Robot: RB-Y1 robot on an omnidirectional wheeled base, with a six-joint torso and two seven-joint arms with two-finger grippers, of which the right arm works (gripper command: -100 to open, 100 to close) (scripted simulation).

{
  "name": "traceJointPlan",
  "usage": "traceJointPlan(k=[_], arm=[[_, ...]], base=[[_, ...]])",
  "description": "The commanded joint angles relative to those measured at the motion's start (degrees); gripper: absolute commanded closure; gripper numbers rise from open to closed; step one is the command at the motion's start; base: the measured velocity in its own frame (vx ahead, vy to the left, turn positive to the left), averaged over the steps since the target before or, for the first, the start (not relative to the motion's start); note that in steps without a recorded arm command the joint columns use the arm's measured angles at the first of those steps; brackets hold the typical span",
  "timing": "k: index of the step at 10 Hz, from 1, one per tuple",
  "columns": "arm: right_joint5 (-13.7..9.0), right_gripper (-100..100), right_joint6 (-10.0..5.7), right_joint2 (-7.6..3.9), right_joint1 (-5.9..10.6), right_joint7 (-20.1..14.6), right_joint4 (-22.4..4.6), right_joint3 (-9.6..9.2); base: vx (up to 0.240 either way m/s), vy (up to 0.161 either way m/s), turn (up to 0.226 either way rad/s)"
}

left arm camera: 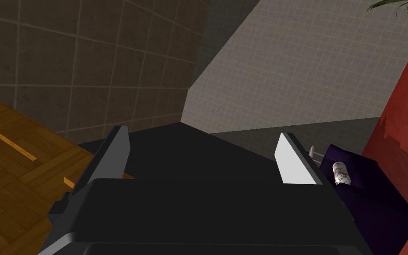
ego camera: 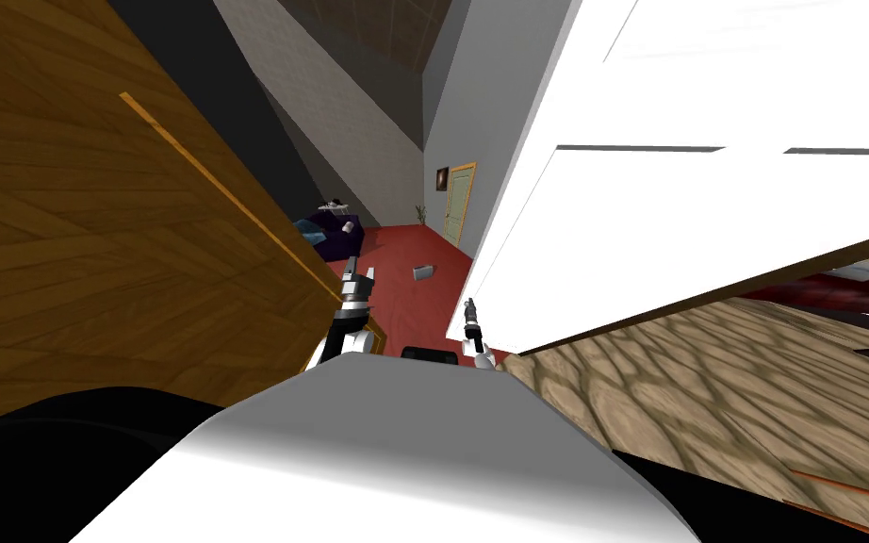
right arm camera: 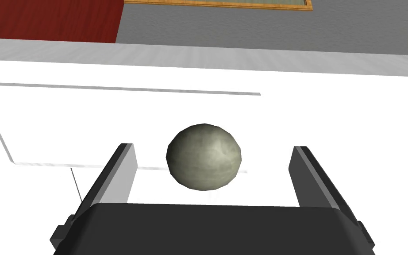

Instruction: Push the door open

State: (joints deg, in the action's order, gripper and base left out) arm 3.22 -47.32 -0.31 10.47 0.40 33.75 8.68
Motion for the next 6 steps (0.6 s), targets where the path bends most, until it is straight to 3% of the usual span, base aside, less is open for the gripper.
traceJointPlan(k=[1,6], arm=[[-0.01,100,0.06,-0.12,0.04,-0.01,-0.08,0.02],[-0.01,100,0.06,-0.12,0.04,-0.01,-0.08,0.02]], base=[[-0.022,0.004,-0.001],[-0.015,-0.001,0.003]])
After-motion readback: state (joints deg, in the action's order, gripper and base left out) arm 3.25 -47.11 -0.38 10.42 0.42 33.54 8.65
